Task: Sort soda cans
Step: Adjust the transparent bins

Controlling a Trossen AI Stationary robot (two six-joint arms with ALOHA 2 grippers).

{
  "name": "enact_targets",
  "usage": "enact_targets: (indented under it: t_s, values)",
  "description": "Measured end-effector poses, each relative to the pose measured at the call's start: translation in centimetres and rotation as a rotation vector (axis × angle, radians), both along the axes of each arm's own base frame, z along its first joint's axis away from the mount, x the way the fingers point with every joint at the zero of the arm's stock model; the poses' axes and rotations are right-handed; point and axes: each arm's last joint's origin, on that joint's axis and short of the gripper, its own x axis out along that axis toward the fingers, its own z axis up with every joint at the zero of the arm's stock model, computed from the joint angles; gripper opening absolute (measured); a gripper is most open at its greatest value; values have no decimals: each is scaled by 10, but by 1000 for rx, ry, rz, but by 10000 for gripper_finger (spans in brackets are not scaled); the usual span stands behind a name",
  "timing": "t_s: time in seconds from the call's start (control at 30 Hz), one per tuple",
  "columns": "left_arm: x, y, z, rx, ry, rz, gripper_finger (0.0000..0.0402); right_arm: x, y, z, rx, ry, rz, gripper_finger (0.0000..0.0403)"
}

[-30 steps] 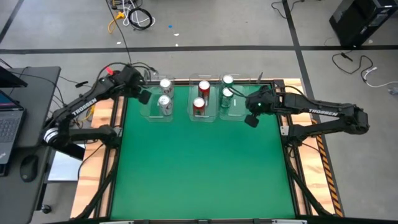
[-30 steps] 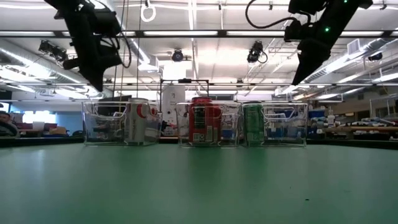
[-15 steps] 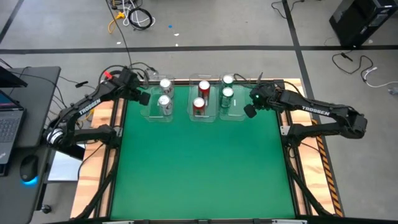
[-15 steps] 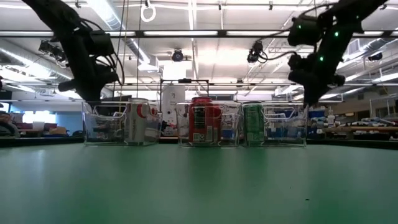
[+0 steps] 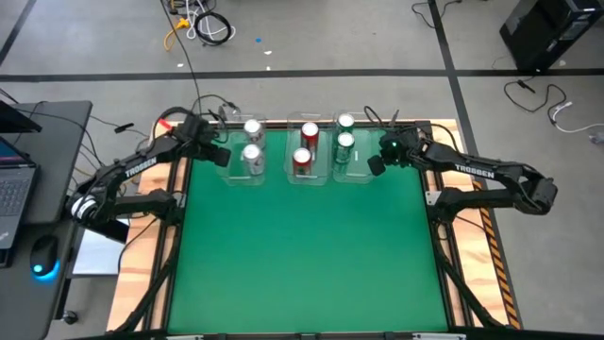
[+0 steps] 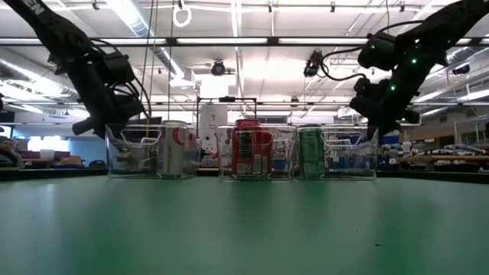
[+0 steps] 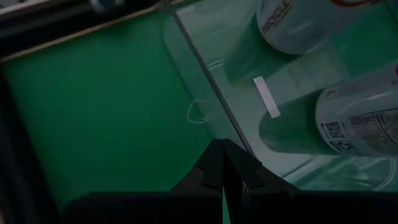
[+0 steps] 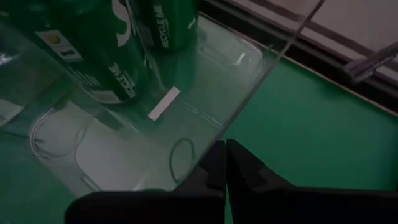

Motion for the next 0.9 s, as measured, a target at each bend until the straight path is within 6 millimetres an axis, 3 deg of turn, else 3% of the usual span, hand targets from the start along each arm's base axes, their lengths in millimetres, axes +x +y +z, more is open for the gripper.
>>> enact_targets:
  t_s: [0.33,0.67,0.9]
  values:
    - [2,7,-4,156,-20,26,0,-2,1,6,-26,-29,12,0]
    - [1,-1,-25,118,-135,-2,0,-10,-4,-2,2,-26,-33,0]
    - [9,-4,-29,163,-220,-44,0,-11,-8,-9,5,-112,-15,0]
